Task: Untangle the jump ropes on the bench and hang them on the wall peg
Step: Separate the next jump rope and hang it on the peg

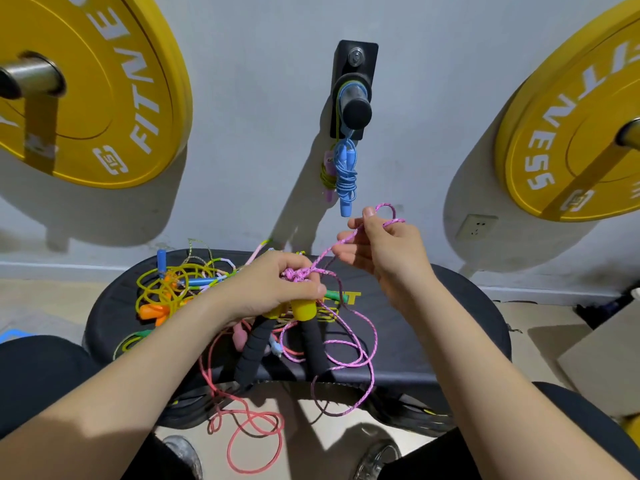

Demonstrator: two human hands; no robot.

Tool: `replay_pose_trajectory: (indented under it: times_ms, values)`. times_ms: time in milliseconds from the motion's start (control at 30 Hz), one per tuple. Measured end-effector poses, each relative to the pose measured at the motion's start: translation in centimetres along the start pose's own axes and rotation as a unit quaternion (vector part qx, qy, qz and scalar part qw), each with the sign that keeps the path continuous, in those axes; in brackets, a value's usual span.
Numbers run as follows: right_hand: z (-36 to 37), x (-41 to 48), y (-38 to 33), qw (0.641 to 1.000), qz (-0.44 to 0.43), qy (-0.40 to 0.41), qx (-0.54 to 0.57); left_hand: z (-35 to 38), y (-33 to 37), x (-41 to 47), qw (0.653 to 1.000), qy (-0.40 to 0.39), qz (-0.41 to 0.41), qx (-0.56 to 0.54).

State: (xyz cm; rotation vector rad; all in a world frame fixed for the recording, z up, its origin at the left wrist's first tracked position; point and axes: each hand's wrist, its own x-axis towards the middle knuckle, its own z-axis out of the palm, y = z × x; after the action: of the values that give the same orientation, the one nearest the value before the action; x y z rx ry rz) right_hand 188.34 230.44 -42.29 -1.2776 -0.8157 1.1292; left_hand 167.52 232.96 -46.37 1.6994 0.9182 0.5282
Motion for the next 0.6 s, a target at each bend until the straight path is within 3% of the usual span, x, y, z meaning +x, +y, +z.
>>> replay_pose_trajectory:
  times_ms: [100,233,333,433,500,600]
  values:
    - [-1.8,1.1,-0.6,0.968,-0.031,0.053,-0.245,-1.4,1.6,0.3,0.999,0.002,0.017,0.036]
    - [-3.4,1.0,-2.3,0.821,0.019,-0.009,-0.57,-3.2,4.2,0.8,0.986,0.045,0.024,0.159]
    - [-1.6,0.8,-3.7,0.744,-0.055,-0.023,-0.665,-3.8,5.7,1.4,0.961,0.071,0.036,0.265]
    - [1.7,1.1,-4.4,0.761,-0.192,-0.105,-0.61,-3.9,6.6,2.3,0.963,0.051,0.044,0.26]
    - [3.5,1.1,-4.2,0.8,-0.186,-0.171,-0.544,-4.0,6.7,3.0,0.962,0.047,0.067,0.259]
    - [4.0,2.0,-2.9,0.817,-0.147,-0.216,-0.514,-4.2,6.0,3.9,0.956,0.072,0.072,0.276]
